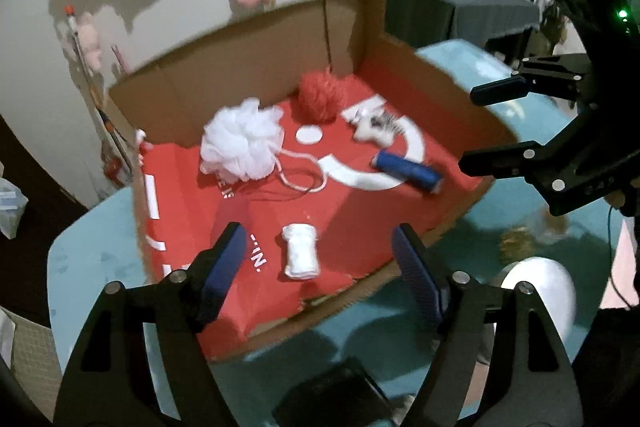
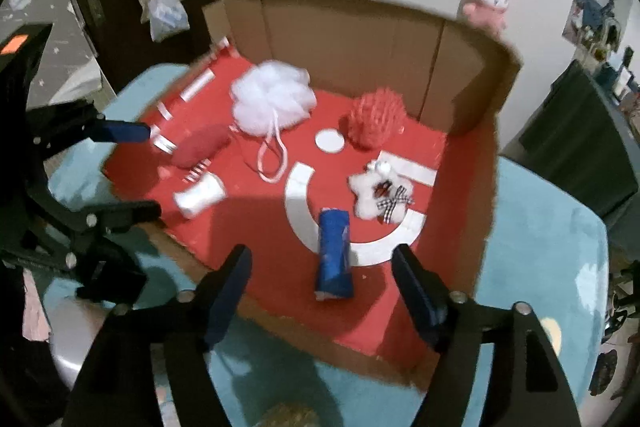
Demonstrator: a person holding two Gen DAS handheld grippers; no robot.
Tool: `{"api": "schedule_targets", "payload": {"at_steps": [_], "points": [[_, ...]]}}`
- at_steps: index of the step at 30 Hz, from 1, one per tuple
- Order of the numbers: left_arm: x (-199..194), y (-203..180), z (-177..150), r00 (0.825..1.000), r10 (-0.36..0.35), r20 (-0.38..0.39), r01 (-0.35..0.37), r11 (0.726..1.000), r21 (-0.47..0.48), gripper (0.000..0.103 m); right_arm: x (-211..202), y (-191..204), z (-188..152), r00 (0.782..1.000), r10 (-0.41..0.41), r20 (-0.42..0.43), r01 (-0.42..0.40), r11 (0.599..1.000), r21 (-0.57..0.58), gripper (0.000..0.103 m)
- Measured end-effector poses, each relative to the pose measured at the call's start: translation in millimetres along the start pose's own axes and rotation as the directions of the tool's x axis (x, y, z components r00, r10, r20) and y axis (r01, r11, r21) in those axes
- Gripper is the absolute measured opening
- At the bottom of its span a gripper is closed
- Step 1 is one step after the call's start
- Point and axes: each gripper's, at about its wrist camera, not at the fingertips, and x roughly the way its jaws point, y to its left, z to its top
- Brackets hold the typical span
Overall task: Organize soft objects
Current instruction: 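Withdraw both tools from the box back toward the table items, then grasp the black fuzzy ball with the left tool while the right tool grasps the white cloth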
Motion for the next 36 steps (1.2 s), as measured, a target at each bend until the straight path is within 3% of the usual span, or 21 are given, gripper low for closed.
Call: {"api": "schedule_targets", "payload": {"at_steps": [4, 6, 9, 12, 15, 19, 24, 29, 33, 36], "points": [[-31.5, -12.6, -10.3, 0.997, 0.007, 0.080, -0.005, 1.000, -0.026, 0.076, -43.1, 14.5, -9.7, 0.996, -0.004, 0.089, 0.004, 1.000, 0.006, 0.087], [-51.8, -21.0, -19.1, 0.991, 0.027, 0.130, -0.021, 0.999, -0.043, 0.079, -64.6, 22.5, -16.7, 0.991, -0.004, 0.136, 0.003, 1.000, 0.009, 0.094], [-73.3, -29.0, -30.5, 0.981, 0.048, 0.188, -0.034, 0.997, -0.074, 0.081, -94.7, 39.6, -31.2, 0.980, -0.016, 0.201, 0.016, 1.000, 0.005, 0.095], [-94.4, -37.3, -44.2, 0.969, 0.071, 0.239, -0.046, 0.993, -0.105, 0.084, -119.0, 56.2, -48.6, 0.966, -0.024, 0.257, 0.025, 1.000, 0.000, 0.102], [-112.4, -47.9, -61.8, 0.952, 0.097, 0.289, -0.063, 0.990, -0.125, 0.091, -140.1, 72.8, -70.5, 0.948, -0.048, 0.313, 0.050, 0.999, 0.001, 0.103], [-130.2, -61.6, -88.9, 0.933, 0.113, 0.341, -0.059, 0.984, -0.165, 0.093, -159.8, 90.2, -103.8, 0.924, -0.067, 0.375, 0.062, 0.998, 0.027, 0.103], [-138.6, -76.9, -121.5, 0.912, 0.165, 0.376, -0.086, 0.972, -0.218, 0.093, -169.4, 102.3, -141.4, 0.897, -0.103, 0.429, 0.076, 0.994, 0.079, 0.103], [-136.0, -88.3, -150.6, 0.898, 0.209, 0.386, -0.108, 0.958, -0.266, 0.096, -165.4, 116.5, -177.6, 0.865, -0.189, 0.464, 0.144, 0.981, 0.133, 0.103], [-127.1, -92.0, -164.4, 0.897, 0.227, 0.379, -0.119, 0.950, -0.288, 0.096, -155.9, 125.2, -198.3, 0.854, -0.225, 0.469, 0.170, 0.973, 0.158, 0.103], [-117.0, -96.5, -175.4, 0.901, 0.233, 0.366, -0.124, 0.947, -0.298, 0.096, -141.5, 128.5, -208.8, 0.862, -0.223, 0.456, 0.162, 0.972, 0.170, 0.103]]}}
